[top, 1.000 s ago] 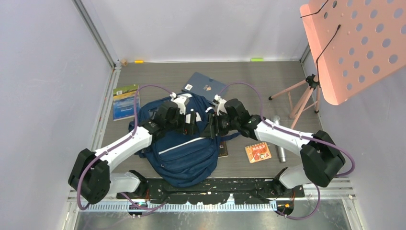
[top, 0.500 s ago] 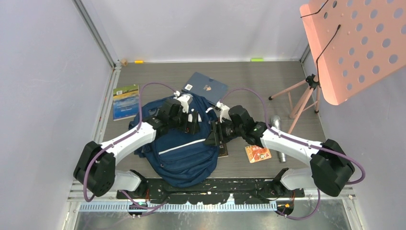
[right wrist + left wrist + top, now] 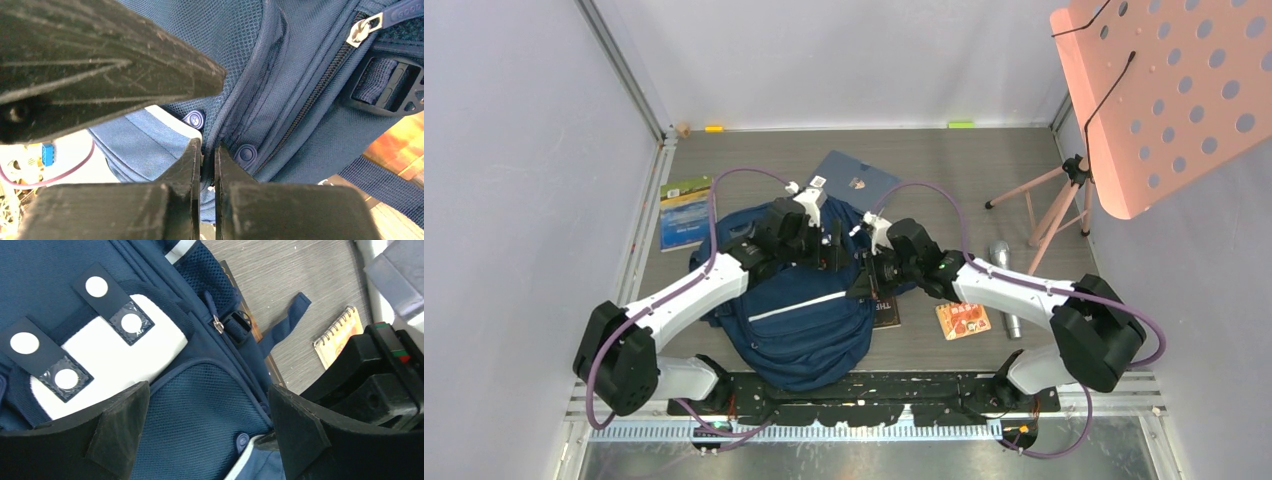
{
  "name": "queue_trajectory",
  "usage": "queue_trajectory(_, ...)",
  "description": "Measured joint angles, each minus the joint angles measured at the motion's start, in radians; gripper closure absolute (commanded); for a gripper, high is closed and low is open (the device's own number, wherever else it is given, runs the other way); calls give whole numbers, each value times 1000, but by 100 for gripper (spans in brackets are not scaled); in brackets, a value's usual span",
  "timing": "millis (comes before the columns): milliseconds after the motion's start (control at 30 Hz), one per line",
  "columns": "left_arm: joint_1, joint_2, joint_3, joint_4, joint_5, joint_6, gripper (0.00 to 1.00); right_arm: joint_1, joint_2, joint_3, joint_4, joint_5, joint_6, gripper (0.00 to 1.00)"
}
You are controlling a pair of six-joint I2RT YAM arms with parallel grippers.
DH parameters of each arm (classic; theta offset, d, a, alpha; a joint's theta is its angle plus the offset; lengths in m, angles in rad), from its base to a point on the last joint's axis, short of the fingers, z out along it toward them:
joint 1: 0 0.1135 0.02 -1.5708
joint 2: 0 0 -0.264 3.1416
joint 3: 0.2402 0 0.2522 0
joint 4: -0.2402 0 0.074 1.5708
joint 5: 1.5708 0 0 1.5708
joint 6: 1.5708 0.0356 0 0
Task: Pack the student bag
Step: Unzip the student bag at the center of the board.
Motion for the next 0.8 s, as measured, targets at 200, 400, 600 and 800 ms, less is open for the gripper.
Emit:
queue_trajectory(200,-63,2,32,-39,-41,-73,6,39,-46,2,-22,76,0,99)
queue_trajectory(400,-100,49,76,-88,-102,-99,11,65,-78,2,-46,134,-4,100)
queue_trajectory(600,-113,90,80,-100,-145,-103,47,96,-78,2,-60,196,-21,100)
queue_trajectory(800,-122,122,102,-91,-133,-130,100,130,-91,4,-72,263,-42,99)
